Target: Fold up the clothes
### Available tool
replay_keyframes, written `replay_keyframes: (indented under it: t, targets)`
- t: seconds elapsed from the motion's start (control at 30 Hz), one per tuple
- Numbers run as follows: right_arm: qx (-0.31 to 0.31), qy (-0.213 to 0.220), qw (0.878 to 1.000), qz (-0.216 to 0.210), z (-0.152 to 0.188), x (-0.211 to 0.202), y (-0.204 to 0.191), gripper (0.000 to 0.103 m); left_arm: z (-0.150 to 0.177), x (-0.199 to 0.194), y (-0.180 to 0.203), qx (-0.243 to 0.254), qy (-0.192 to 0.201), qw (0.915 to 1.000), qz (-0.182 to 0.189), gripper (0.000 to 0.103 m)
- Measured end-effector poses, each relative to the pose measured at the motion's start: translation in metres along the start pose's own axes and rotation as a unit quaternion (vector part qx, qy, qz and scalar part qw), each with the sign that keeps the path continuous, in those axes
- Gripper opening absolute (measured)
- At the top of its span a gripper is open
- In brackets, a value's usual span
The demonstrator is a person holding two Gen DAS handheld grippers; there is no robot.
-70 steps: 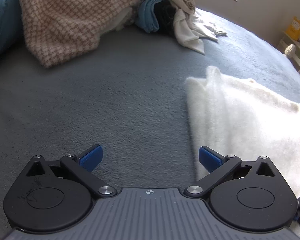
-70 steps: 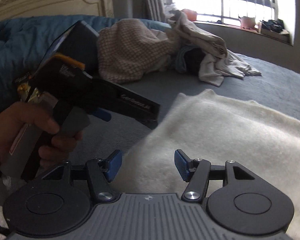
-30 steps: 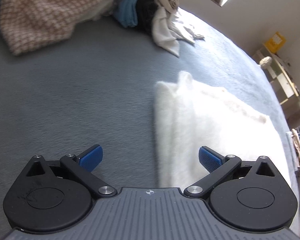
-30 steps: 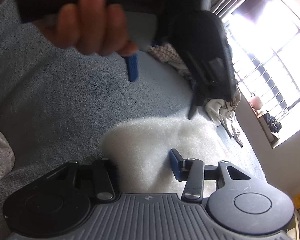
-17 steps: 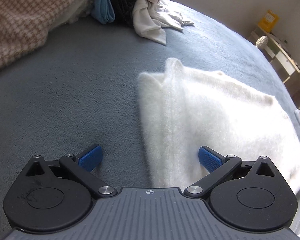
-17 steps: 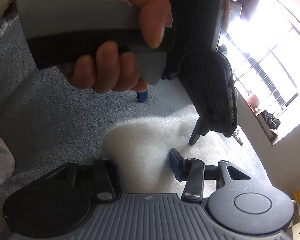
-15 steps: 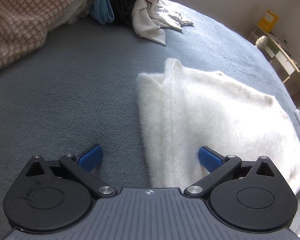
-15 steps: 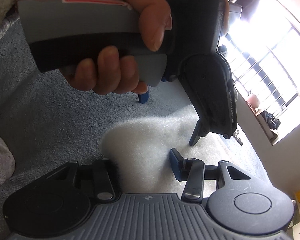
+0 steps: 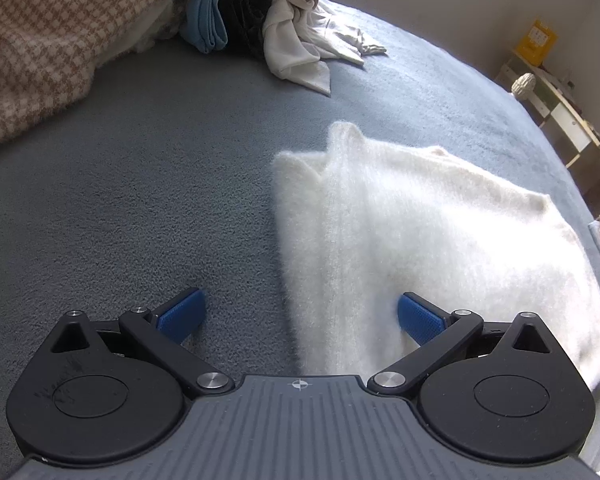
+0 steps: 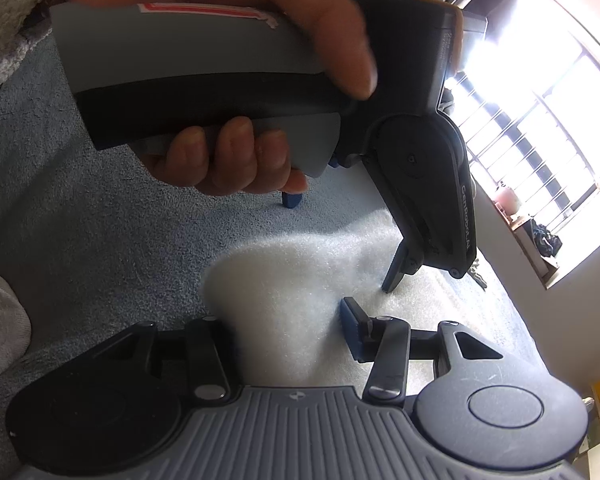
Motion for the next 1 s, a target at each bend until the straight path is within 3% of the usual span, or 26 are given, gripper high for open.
replay_keyframes:
  t: [0.27, 0.4, 0.8, 0.9, 1.0]
  targets:
    - [0.038, 0.008, 0.999, -0.008, -0.003, -0.005, 0.016, 0.036, 0.011, 0.0, 0.005, -0.008, -0.018, 0.9961, 0.086, 0.103]
    - [0.044, 0.012, 0.999, -0.008, -0.004, -0.007, 0.02, 0.034, 0.007, 0.006, -0.002, -0.06, -0.022, 0.9922, 0.107, 0.103]
    - [0.06, 0.022, 0.998, -0.001, -0.006, -0.007, 0.035, 0.029, -0.029, 0.022, -0.001, -0.119, -0.006, 0.9814, 0.151, 0.103]
    - [0.063, 0.024, 0.998, 0.0, -0.006, -0.006, 0.038, 0.027, -0.035, 0.019, 0.001, -0.131, -0.005, 0.973, 0.19, 0.093]
    - [0.065, 0.026, 0.998, 0.002, -0.005, -0.004, 0.041, 0.026, -0.036, 0.022, 0.0, -0.133, -0.009, 0.9709, 0.199, 0.091]
Point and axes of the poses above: each gripper's, at about its wrist camera, not at the fingertips, and x roughly the way its jaws point, y to its right, z to its underside, the point moved 8 cm from there along x, roughly the way its jaws point, and after that the axes turned 9 degrees about -y, right-handed, at the moved point
